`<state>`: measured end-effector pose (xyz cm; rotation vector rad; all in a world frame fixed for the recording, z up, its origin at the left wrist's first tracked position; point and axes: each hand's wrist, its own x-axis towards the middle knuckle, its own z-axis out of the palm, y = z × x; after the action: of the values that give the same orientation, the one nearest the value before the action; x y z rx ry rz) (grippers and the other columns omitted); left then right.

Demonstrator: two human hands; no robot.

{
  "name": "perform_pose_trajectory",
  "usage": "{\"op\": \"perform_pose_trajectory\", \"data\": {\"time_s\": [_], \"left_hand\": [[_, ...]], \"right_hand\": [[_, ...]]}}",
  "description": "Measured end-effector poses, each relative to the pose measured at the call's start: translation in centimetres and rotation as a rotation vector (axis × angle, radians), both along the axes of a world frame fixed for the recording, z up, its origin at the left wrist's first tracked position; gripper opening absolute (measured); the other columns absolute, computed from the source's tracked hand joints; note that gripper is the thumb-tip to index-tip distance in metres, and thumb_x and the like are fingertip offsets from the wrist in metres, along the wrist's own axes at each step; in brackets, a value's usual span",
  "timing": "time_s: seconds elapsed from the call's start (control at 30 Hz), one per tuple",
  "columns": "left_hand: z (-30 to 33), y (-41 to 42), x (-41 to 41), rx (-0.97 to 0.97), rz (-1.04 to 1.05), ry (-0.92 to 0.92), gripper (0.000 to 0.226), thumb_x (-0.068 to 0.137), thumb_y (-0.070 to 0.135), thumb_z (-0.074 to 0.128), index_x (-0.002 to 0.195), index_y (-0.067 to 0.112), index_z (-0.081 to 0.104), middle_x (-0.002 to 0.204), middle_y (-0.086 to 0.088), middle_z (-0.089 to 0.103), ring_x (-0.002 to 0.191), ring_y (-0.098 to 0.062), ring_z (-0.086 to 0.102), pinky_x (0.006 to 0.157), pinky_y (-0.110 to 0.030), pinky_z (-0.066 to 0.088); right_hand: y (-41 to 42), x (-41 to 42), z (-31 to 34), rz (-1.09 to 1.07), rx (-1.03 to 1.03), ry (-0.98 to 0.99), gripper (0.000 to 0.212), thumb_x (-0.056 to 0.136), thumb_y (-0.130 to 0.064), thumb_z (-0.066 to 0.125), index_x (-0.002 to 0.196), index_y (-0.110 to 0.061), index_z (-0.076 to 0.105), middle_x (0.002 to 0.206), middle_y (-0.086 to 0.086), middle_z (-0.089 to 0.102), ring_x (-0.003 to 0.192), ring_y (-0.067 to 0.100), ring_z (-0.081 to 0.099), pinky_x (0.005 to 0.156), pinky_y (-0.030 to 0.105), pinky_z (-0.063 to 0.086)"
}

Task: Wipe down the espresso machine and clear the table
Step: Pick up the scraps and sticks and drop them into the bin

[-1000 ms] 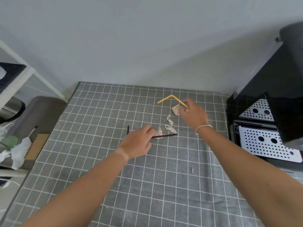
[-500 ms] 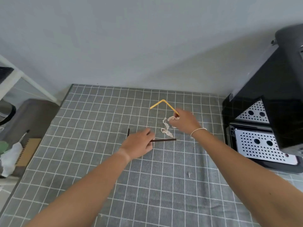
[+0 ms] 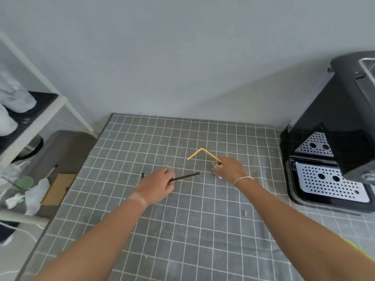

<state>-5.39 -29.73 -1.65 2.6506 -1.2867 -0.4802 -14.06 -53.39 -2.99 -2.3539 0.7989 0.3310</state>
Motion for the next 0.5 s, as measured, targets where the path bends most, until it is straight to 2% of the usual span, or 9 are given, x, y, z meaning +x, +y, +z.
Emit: {"op": "perform_pose_trajectory", "data": {"time_s": [0.13,0.33,0.43,0.5], "left_hand": [[1.3,2.3,-0.2,-0.029,0.062,0.038,0.009,0.091,0.023,0.041,0.09,0.021,0.05,0.08,0.01,0.044,0.058,-0.01,0.046,0.051,-0.022,0.033],[3.1,2.1,-0.8,-0.103,0.07,0.064,0.016,0.092,0.026,0.038,0.077,0.025,0.041,0.073,0.011,0.043,0.054,-0.007,0.042,0.048,-0.024,0.027],[3.6,0.1,-2.1,-0.155,-0.001,0.117,0.022,0.092,0.027,0.039,0.071,0.026,0.041,0.071,0.01,0.045,0.055,-0.009,0.043,0.049,-0.025,0.029],[3.7,-1.7,-3.8,-0.163,-0.074,0.15,0.025,0.092,0.027,0.039,0.068,0.028,0.04,0.07,0.008,0.046,0.055,-0.01,0.044,0.05,-0.026,0.03]], "right_hand": [[1.0,-1.6,0.9,-0.055,0.019,-0.03,0.012,0.08,-0.027,0.053,0.07,-0.02,0.057,0.078,0.004,0.063,0.072,0.024,0.059,0.065,0.028,0.045],[2.6,-5.7,2.5,-0.219,0.013,-0.111,0.024,0.076,-0.024,0.052,0.055,-0.019,0.042,0.054,-0.002,0.048,0.051,0.017,0.046,0.048,0.024,0.037],[3.6,-9.8,3.3,-0.331,-0.014,-0.128,0.021,0.075,-0.023,0.051,0.056,-0.021,0.042,0.054,-0.003,0.048,0.053,0.018,0.048,0.048,0.023,0.036],[4.0,-13.3,3.8,-0.416,-0.003,-0.125,0.018,0.077,-0.024,0.053,0.062,-0.022,0.045,0.059,-0.003,0.052,0.059,0.018,0.052,0.054,0.024,0.039]]}}
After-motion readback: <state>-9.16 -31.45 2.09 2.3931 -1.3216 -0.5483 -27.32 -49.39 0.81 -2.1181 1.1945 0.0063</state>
